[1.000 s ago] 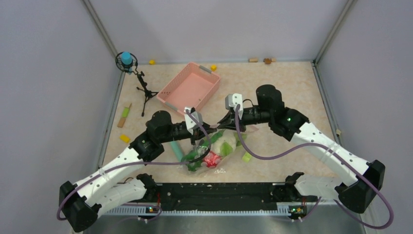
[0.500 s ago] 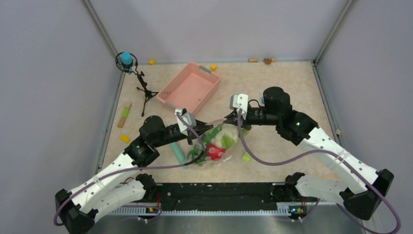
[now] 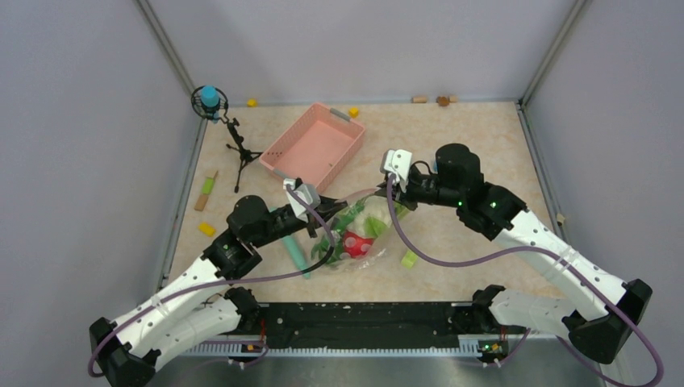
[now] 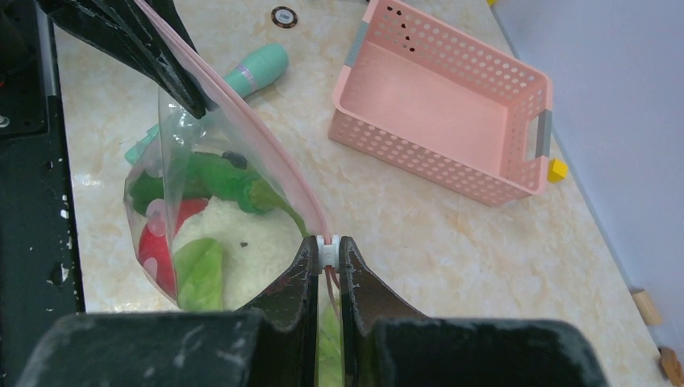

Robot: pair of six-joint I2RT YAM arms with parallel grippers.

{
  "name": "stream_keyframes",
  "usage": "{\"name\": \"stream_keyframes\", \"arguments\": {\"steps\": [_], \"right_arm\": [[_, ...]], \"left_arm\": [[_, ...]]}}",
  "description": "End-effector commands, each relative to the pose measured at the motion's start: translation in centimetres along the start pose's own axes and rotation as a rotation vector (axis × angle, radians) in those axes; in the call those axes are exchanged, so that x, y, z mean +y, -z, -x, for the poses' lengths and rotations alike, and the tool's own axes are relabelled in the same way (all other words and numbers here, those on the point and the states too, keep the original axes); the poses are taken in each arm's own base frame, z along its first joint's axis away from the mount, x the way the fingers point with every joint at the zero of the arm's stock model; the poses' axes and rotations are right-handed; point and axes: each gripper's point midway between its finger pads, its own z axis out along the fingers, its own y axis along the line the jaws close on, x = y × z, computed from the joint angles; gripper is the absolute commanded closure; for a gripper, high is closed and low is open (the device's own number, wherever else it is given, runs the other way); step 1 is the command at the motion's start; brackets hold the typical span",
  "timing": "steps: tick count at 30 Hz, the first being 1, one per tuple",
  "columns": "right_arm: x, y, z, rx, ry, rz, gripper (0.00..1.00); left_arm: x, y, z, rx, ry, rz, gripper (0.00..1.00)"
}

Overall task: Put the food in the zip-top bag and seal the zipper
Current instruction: Zip the zipper food storage bag at the center of the board.

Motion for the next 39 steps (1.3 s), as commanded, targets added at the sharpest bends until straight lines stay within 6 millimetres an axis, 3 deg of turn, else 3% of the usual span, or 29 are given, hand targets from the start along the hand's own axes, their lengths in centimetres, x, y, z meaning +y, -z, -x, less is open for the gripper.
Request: {"name": "stream_keyframes", "arguments": {"steps": [1, 12, 19, 27, 39], "right_arm": [[-4.5, 1.3, 1.0, 0.002, 0.029, -0.219, 1.0], [-5.8, 1.6, 0.9, 0.011, -0.005, -0.299, 1.0], [-7.3, 2.0, -0.2, 0.066, -0.012, -0.39, 1.0], [-7.7, 2.4, -0.5, 0.078, 0.0, -0.416, 1.0], [-10.1, 4.6, -2.5, 0.175, 0.021, -0.6, 1.0]], "left_arm": [[0.4, 0.6, 1.8, -0.057, -0.012, 0.032, 1.0], [1.1, 0.6, 1.3, -0.049, 0.007, 0.079, 1.0], [1.8, 1.0, 0.8, -0.04, 0.006, 0.128, 1.0], [2.5, 1.5, 0.6, -0.038, 0.0, 0.173, 1.0], [2.8, 1.8, 0.4, -0.036, -0.001, 0.195, 1.0]]}}
